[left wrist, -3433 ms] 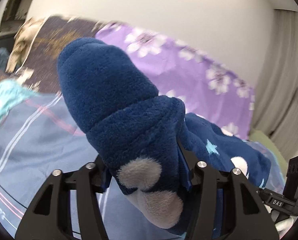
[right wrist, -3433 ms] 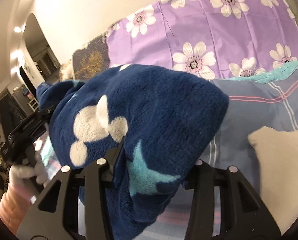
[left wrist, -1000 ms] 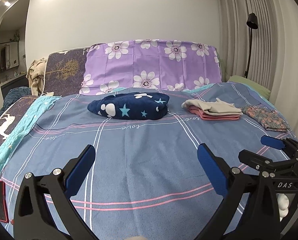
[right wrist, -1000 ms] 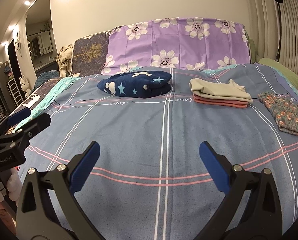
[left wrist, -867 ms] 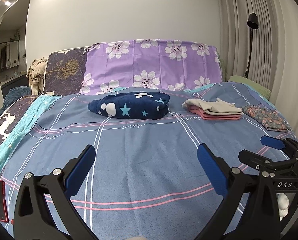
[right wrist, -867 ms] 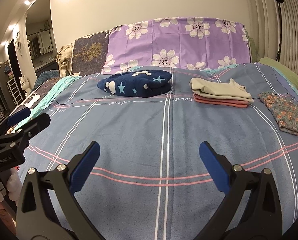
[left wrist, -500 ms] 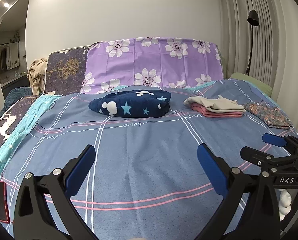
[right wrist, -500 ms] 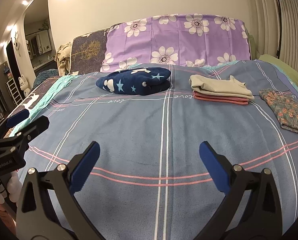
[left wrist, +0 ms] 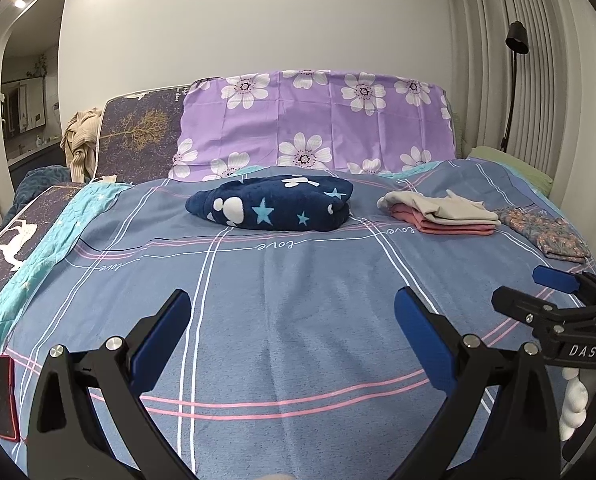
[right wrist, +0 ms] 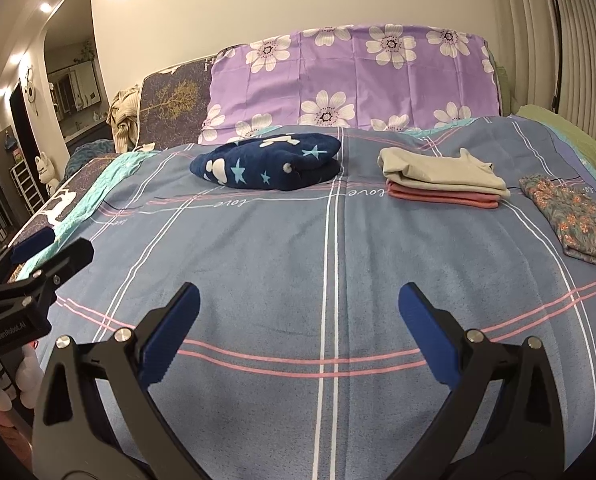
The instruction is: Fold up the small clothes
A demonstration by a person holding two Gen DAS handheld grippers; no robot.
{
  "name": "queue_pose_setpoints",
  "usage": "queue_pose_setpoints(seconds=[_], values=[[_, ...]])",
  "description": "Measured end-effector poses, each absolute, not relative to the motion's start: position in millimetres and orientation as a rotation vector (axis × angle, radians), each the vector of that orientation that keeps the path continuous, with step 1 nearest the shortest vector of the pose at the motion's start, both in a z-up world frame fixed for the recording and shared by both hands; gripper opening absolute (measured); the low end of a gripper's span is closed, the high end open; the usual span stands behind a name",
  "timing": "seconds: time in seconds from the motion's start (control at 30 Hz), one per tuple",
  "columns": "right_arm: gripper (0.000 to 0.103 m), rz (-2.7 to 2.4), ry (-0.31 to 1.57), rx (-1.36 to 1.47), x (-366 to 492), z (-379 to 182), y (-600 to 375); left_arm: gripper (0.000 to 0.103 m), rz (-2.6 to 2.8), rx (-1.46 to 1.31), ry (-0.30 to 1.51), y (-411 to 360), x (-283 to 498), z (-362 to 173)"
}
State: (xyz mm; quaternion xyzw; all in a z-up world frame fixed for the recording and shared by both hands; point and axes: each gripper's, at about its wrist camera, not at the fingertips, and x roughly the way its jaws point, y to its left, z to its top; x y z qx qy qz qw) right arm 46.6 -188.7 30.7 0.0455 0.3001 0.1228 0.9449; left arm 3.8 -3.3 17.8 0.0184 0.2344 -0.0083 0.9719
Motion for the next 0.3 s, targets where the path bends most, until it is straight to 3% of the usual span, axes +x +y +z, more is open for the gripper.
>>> queue_pose_setpoints(seconds=[0.3], values=[[0.101,0.235,0.59,0.088,40.2,36.4,-190.6,0.102,-0.02,0.04,0.469,-4.6,1.1,18.0]])
